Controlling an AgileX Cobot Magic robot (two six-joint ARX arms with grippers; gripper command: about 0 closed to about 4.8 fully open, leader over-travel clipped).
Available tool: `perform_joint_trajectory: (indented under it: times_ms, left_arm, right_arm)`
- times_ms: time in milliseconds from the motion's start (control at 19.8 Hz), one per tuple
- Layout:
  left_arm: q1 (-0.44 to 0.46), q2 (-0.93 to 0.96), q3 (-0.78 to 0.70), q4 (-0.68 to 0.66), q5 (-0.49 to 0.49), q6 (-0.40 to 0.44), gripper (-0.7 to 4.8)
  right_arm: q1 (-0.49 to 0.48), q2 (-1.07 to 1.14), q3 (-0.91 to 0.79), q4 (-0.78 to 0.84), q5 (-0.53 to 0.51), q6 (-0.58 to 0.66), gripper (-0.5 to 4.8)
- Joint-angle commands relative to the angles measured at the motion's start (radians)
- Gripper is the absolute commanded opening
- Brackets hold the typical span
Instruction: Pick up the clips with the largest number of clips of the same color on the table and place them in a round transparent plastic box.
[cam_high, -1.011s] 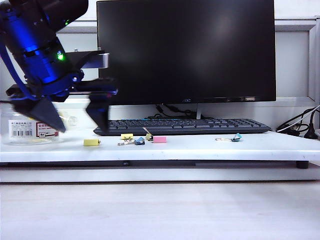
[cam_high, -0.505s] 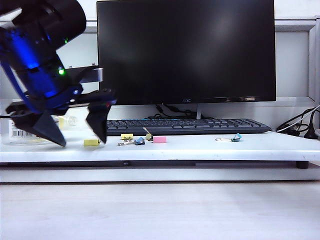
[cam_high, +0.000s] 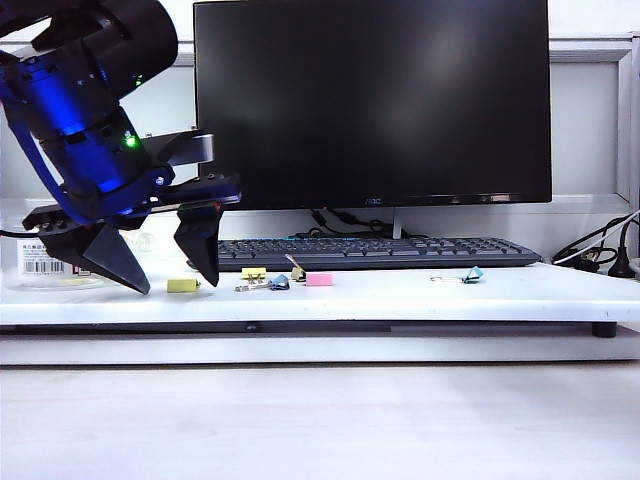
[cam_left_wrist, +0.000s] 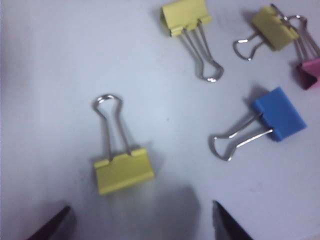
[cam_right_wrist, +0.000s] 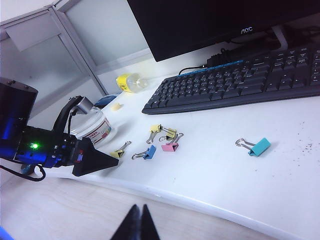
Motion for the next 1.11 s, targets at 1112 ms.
perform_joint_trajectory:
  times_ms: [1112]
  left_arm:
    - [-0.031, 0.09, 0.02, -0.128, -0.066, -0.021, 2.07]
  right_arm:
    - [0.0, 0.001, 0.005, 0.017, -0.014, 0.001, -0.06]
